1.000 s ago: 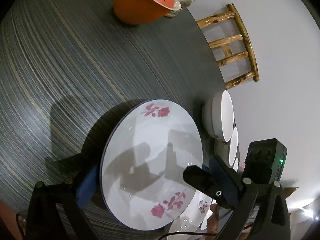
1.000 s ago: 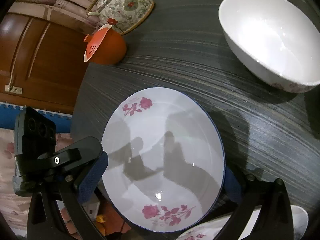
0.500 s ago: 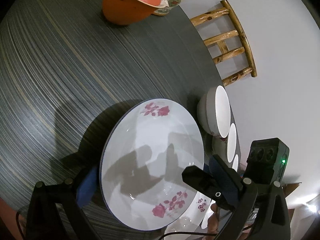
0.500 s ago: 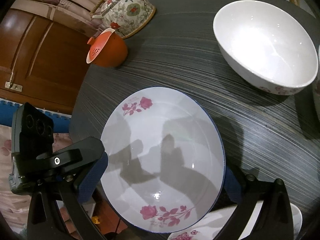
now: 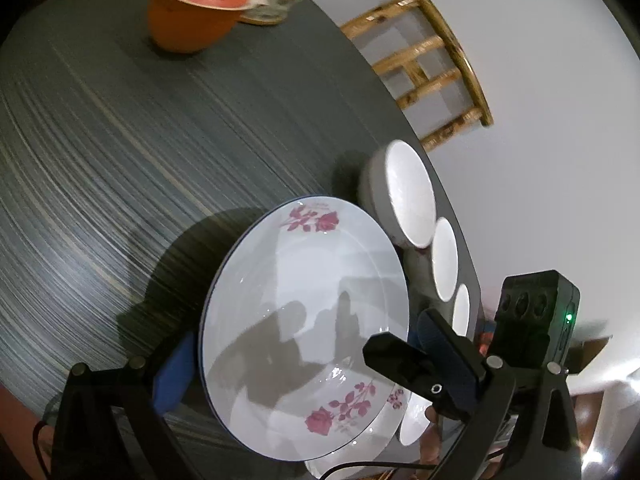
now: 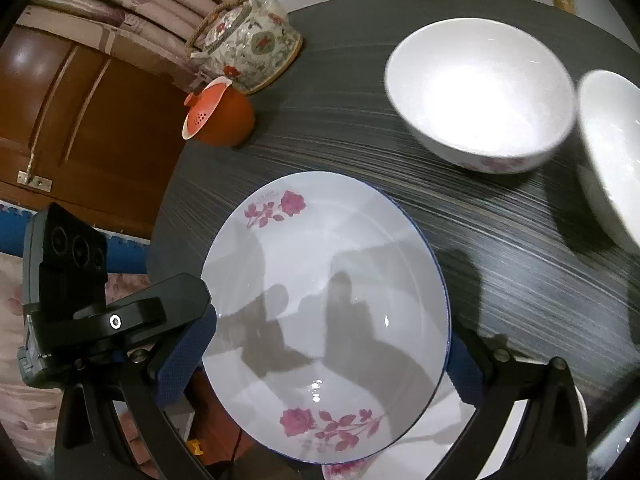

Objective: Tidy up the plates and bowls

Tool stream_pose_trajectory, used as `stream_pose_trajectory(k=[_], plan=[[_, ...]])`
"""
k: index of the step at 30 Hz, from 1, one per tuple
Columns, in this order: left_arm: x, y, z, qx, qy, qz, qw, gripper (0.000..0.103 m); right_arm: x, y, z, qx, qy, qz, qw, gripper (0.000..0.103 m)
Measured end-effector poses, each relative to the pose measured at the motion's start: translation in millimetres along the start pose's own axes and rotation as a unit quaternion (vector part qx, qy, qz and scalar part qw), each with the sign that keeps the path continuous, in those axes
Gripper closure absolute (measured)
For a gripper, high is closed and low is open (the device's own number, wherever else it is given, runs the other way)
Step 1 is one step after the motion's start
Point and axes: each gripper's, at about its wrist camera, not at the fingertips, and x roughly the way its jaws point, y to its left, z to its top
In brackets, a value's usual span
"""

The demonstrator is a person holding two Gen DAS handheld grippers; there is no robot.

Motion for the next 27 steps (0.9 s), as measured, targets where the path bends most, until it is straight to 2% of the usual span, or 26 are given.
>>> stream_pose_trajectory(k=[16,22,27], plan=[[38.3,-55.3,-67.9,0.052,0.051,-0.001,0.9973,0.000,-59.6,-63.2,-69.4,0.064,-0.036,-0.011,0.997,0.000],[51.3,-61.2,-89.2,0.068,0.068,0.014,0.9952,0.001,-60.5,-79.7,-90.8,0.082,-0.037,-0.013,0.996,0.000],[58.9,-64.3,-91.3,0.077,0.074,0.020,0.9941,0.000,-60.1,-87.8,-99.2,0.095,-0.037,-0.008,0.995,0.000]])
